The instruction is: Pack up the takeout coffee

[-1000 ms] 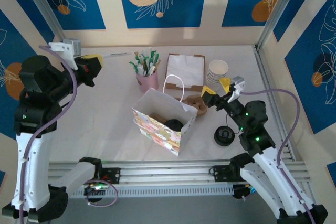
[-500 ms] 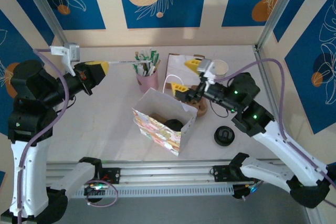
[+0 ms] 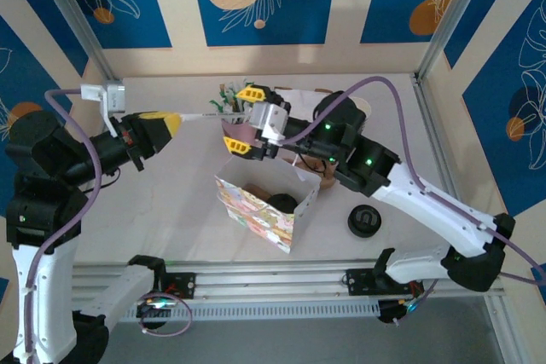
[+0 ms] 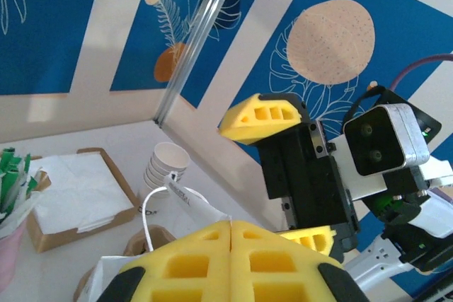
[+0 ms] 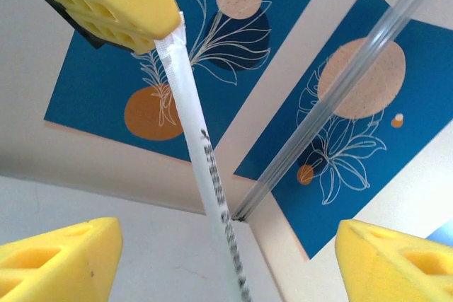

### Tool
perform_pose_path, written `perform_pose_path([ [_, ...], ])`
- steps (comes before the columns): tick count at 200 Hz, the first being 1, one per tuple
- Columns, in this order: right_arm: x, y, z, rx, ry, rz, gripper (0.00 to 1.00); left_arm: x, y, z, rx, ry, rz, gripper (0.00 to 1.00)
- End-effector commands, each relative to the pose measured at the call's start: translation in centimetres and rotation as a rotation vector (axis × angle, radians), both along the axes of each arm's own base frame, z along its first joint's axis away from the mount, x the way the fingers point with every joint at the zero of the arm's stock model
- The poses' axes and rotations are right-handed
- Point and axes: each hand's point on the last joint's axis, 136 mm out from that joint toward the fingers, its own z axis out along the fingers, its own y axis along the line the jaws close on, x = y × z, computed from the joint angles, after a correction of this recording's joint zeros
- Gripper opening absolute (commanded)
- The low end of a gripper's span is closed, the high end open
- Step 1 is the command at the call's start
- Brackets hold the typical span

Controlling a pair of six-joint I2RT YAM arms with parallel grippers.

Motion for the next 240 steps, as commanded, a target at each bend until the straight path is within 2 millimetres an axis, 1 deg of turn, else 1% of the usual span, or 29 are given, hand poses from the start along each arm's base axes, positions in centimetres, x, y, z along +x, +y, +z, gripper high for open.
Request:
perform_pose_path([
  [1,-0.6,1.3,1.5,-0.017,-0.12,0.016,0.76,-1.2,-0.7,0.5,-0.022,-0.01,-0.068,0.0],
  [34,-0.5,3.2,1.5,-0.049,-0.16,-0.003,0.68,-1.5,-0.9,0.4,-0.019,-0.011,-0.082,0.0],
  [62,0.3,4.1,1.5,-0.059,-0.173,-0.047,0.56,-1.7,-1.1,0.5,-0.022,-0.01,-0.098,0.0],
  [92,0.2,4.2,1.7,-0.053,-0.167,-0.041,0.4,-1.5,-1.0,0.1,-0.016,0.0,-0.09,0.0],
  [118,-0.1,4.2,1.2,-0.063,-0.155,-0.036,0.19,-1.2,-0.9,0.2,-0.016,-0.001,-0.075,0.0],
  [150,-0.9,4.0,0.8,-0.063,-0.12,-0.019,0.05,-0.8,-0.5,0.4,-0.027,-0.006,-0.036,0.0],
  [160,-1.3,4.0,0.7,-0.063,-0.104,-0.012,0.03,-0.8,-0.5,0.5,-0.036,-0.008,-0.034,0.0],
  [162,-1.3,3.9,0.7,-0.062,-0.1,-0.013,0.03,-0.8,-0.5,0.6,-0.037,-0.011,-0.035,0.02],
  [165,-1.5,3.8,0.8,-0.059,-0.095,-0.011,0.02,-0.9,-0.5,0.7,-0.042,-0.016,-0.035,0.09],
  [177,-1.6,3.6,0.9,-0.045,-0.056,-0.019,0.01,-1.1,-0.4,1.3,-0.063,-0.043,-0.028,0.49],
  [183,-1.7,3.3,1.1,-0.037,-0.031,-0.02,0.01,-1.2,-0.2,1.7,-0.073,-0.059,-0.016,0.65],
  [189,-1.8,3.1,1.0,-0.033,-0.002,-0.023,0.01,-1.4,0.0,1.9,-0.082,-0.076,-0.001,0.77],
  [200,-1.9,2.6,0.9,-0.021,0.048,-0.029,0.01,-1.6,0.5,2.4,-0.097,-0.106,0.033,0.92],
  [209,-2.0,2.0,1.0,-0.002,0.086,-0.034,0.01,-1.7,1.0,2.6,-0.109,-0.125,0.067,0.99],
  [222,-2.1,1.2,1.0,0.036,0.139,-0.041,0.01,-1.8,1.9,2.7,-0.125,-0.15,0.128,1.0],
  [240,-2.1,-0.1,0.9,0.112,0.243,-0.033,0.01,-1.7,2.8,2.2,-0.13,-0.155,0.196,1.0],
])
